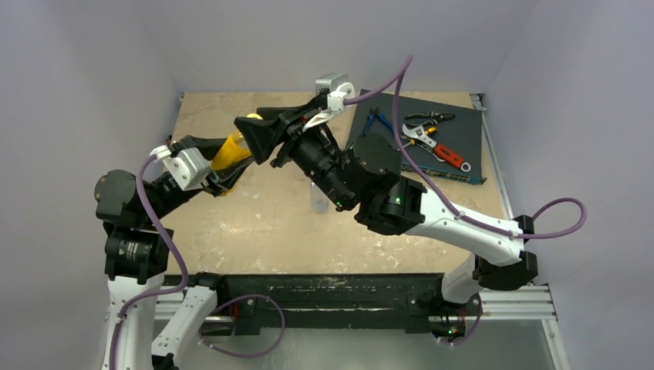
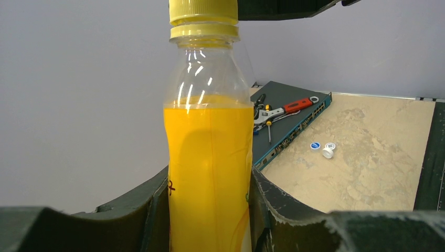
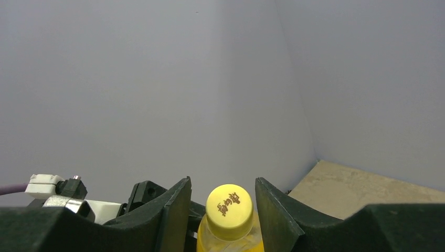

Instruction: Unscrew the bottle caps

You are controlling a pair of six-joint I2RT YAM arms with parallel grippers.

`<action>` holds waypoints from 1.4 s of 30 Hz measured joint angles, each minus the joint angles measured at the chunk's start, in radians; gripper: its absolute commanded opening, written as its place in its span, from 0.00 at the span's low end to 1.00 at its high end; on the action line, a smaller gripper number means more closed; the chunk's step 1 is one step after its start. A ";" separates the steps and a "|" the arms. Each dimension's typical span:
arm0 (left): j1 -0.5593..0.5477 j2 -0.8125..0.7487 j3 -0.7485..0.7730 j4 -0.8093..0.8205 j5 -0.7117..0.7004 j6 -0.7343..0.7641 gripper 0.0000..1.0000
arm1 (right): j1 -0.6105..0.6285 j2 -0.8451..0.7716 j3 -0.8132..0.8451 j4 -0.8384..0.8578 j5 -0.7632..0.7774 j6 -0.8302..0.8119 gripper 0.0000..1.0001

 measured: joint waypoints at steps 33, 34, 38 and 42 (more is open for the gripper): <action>0.006 0.020 -0.003 0.014 0.063 -0.109 0.00 | -0.095 -0.047 -0.100 0.048 -0.215 0.050 0.00; 0.006 0.025 -0.002 0.026 0.087 -0.137 0.00 | -0.123 -0.074 -0.138 0.070 -0.294 0.053 0.00; 0.005 0.063 0.006 0.093 0.229 -0.285 0.00 | -0.210 -0.146 -0.227 0.121 -0.587 0.070 0.00; 0.004 0.083 0.014 0.201 0.351 -0.440 0.00 | -0.246 -0.163 -0.228 0.142 -0.804 0.057 0.00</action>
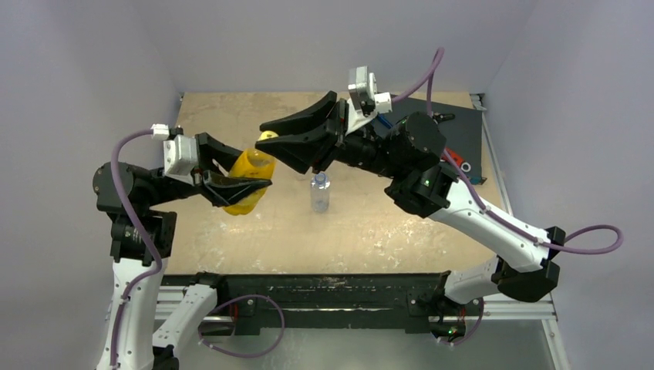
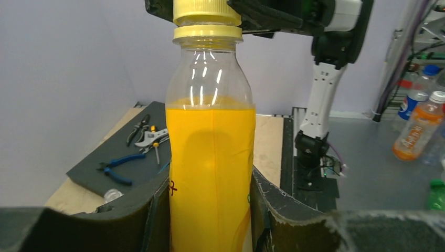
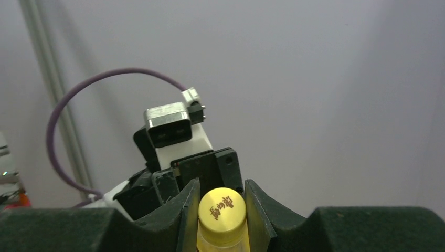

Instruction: Unscrew the bottle caps

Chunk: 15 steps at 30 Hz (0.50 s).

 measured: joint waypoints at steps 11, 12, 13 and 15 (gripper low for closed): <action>-0.007 -0.017 0.017 0.174 0.183 -0.223 0.00 | -0.028 0.015 0.059 0.034 -0.433 -0.059 0.21; -0.007 -0.017 0.018 0.174 0.186 -0.226 0.00 | -0.034 0.016 0.059 0.036 -0.446 -0.059 0.33; -0.007 -0.017 0.018 0.172 0.187 -0.225 0.00 | -0.039 0.016 0.059 0.037 -0.447 -0.058 0.46; -0.007 -0.017 0.018 0.150 0.181 -0.213 0.00 | -0.044 0.018 0.059 0.035 -0.423 -0.054 0.71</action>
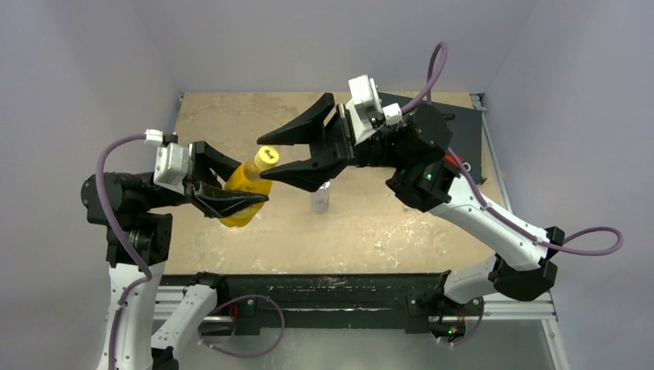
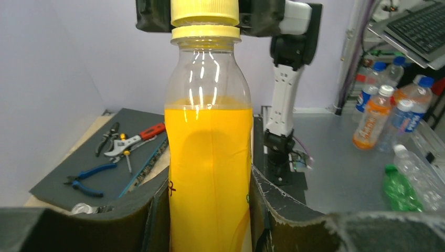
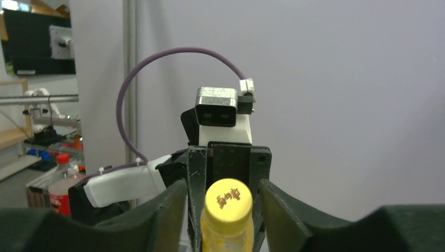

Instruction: Unscrew the bottle caps

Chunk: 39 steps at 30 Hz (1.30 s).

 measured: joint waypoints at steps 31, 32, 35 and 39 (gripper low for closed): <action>0.003 -0.058 -0.034 -0.368 -0.577 0.700 0.00 | 0.248 0.239 0.299 -0.317 1.231 0.047 0.43; 0.003 -0.058 -0.035 -0.368 -0.577 0.704 0.00 | 0.248 0.237 0.299 -0.312 1.231 0.048 0.42; 0.003 -0.058 -0.036 -0.369 -0.577 0.707 0.00 | 0.248 0.232 0.298 -0.298 1.231 0.050 0.39; 0.003 -0.058 -0.036 -0.368 -0.577 0.707 0.00 | 0.248 0.222 0.287 -0.284 1.230 0.052 0.28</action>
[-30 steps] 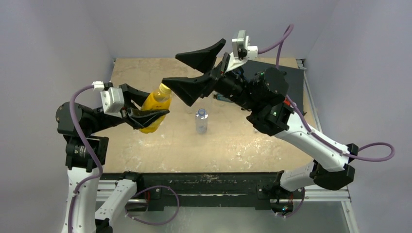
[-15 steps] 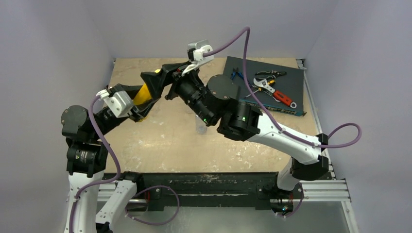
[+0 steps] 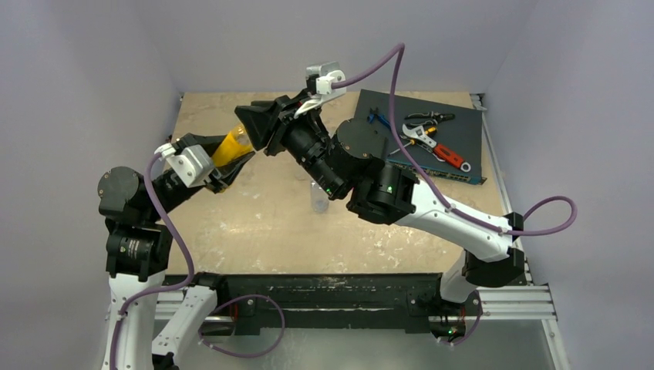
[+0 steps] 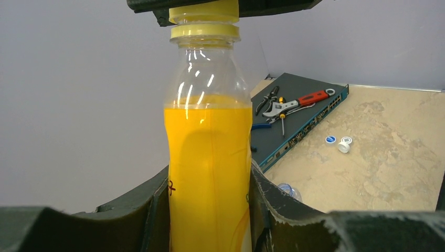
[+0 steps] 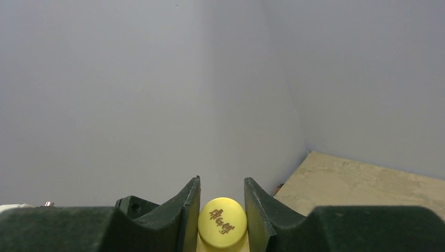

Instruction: Unscrew the bottle caps

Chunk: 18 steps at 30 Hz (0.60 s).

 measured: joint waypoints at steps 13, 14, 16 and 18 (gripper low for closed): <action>0.000 0.000 0.000 0.000 0.001 -0.002 0.00 | -0.002 0.000 -0.005 0.005 -0.016 0.006 0.35; 0.000 0.000 0.000 0.000 0.001 -0.002 0.00 | -0.002 0.000 -0.005 0.005 -0.017 0.007 0.34; 0.000 0.000 0.000 0.000 0.001 -0.002 0.00 | -0.003 -0.002 -0.008 0.008 -0.018 0.008 0.36; 0.000 0.000 0.000 -0.001 0.001 -0.005 0.00 | -0.004 -0.006 -0.016 0.011 -0.018 0.011 0.39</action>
